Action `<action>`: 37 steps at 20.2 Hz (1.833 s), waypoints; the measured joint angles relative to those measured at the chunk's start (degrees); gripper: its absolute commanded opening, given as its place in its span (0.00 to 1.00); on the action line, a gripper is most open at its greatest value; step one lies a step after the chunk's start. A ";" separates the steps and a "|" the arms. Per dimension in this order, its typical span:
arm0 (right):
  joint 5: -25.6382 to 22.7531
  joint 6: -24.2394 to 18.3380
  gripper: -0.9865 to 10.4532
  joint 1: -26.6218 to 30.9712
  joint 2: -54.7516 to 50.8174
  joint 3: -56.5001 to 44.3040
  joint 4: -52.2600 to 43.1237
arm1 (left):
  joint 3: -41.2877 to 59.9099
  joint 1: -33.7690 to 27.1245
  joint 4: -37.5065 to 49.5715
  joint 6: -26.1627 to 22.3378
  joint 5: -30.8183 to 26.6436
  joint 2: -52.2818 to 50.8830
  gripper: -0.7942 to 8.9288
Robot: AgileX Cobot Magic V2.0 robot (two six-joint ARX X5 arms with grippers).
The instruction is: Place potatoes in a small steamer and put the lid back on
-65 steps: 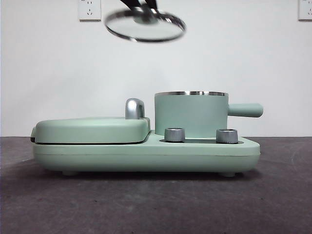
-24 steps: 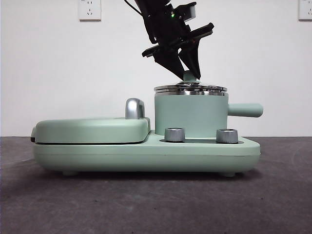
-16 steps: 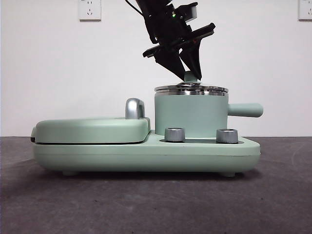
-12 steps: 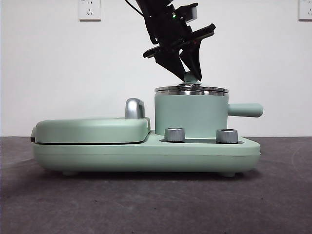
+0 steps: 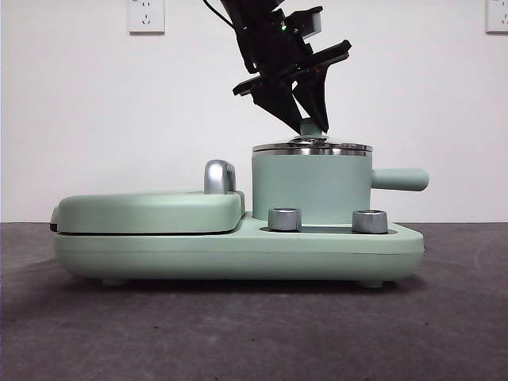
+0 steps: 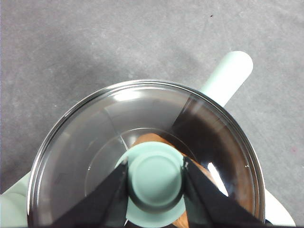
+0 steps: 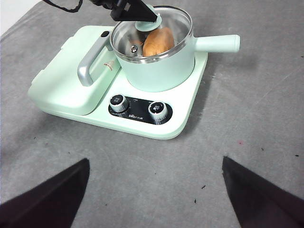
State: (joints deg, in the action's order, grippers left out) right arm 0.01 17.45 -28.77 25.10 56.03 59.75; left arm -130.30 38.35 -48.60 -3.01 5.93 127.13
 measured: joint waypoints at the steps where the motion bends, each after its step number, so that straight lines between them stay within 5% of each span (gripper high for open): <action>1: 0.00 0.00 0.47 -0.02 0.00 0.00 0.00 | 0.00 0.00 0.02 0.00 0.00 0.00 0.29; 6: 0.00 0.00 0.47 0.00 0.00 0.00 0.00 | 0.00 0.04 0.81 1.38 0.02 0.11 0.58; 12: 0.00 0.00 0.47 0.00 0.00 0.00 0.00 | -0.15 -1.36 -6.71 3.69 0.00 -2.49 0.59; 18: 0.04 0.00 0.47 0.00 0.00 0.00 -0.22 | -0.83 -1.44 -24.04 3.37 0.02 -18.60 0.59; 22: 3.74 -0.04 0.47 0.00 0.00 0.00 -1.33 | 0.35 -1.44 -28.20 3.91 0.02 -24.37 0.59; 28: 6.75 -0.22 0.47 -0.02 0.00 0.00 -1.64 | 12.59 -1.49 -27.78 4.07 0.02 -36.41 0.59; 37: 10.56 -2.47 0.47 -0.04 0.00 0.00 -5.20 | 47.43 -2.47 -14.40 4.11 0.02 -60.24 0.59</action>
State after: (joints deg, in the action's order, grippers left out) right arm 10.57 14.98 -28.82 25.10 56.03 54.54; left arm -82.87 35.88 -63.00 1.10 5.96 66.89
